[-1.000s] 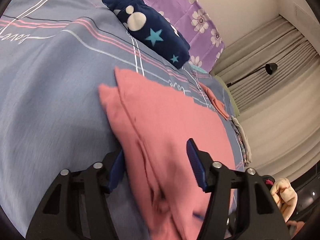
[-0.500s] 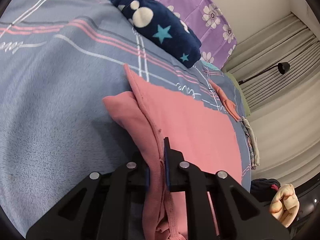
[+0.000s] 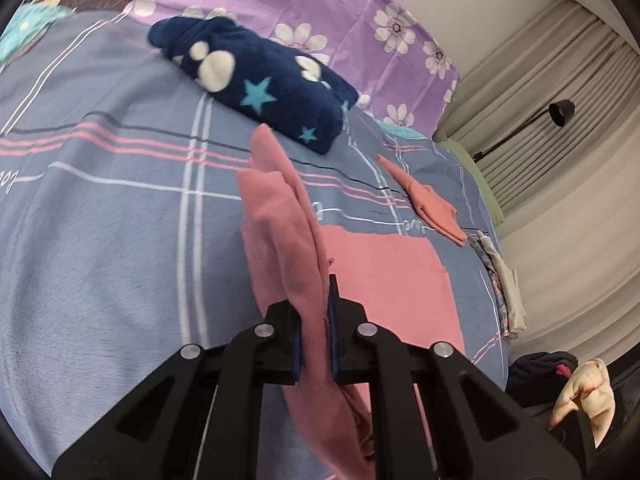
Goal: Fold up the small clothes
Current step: 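Grasp the folded shirt edge with the left gripper and lift it, then lift the pink shirt edge with the left gripper and fold it over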
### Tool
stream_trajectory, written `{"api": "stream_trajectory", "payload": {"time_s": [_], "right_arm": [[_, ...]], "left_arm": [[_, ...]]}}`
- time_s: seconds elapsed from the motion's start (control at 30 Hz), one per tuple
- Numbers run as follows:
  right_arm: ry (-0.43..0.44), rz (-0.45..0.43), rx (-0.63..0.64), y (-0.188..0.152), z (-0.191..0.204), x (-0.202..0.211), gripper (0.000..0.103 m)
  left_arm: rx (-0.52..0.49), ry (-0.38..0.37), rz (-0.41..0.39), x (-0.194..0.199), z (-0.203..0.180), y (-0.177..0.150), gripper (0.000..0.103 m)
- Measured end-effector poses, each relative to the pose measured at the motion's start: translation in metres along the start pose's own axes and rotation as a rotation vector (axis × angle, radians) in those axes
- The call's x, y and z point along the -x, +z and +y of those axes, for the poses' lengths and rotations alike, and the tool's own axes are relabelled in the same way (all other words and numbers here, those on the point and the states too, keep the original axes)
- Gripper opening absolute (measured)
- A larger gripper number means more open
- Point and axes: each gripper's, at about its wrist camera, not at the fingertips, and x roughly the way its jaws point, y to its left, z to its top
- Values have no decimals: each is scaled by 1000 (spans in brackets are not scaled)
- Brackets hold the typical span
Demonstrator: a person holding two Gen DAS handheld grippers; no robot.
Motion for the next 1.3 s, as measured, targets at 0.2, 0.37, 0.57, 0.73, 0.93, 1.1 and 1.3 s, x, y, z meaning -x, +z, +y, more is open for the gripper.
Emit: {"api": "stream_trajectory", "payload": {"time_s": [0.2,0.37,0.57,0.73,0.93,1.1,1.3], "right_arm": [[26,-34,-98,-7,-35,33,7],[34,-57,-149,-19,-61,57,7],[25,-68,-217,-33,-98,81,5],[32,-81,-291,-42,-133,97,5],[33,-99,-367,-59,-162,112,5],[27,-114,-425,-73,-181,124,5],[10,-109,-484,-96,-196,135,5]], "left_arm": [[-24,11,10,-18,-41,5,9],[-87,24,31,-41,-86,4,9],[-129,18,63,-77,-129,-1,9],[-169,43,104,-109,-157,-3,9],[-223,77,151,-143,-185,-8,9],[-284,94,182,-167,-208,-15,9],[-339,145,236,-198,-228,-28,9]]}}
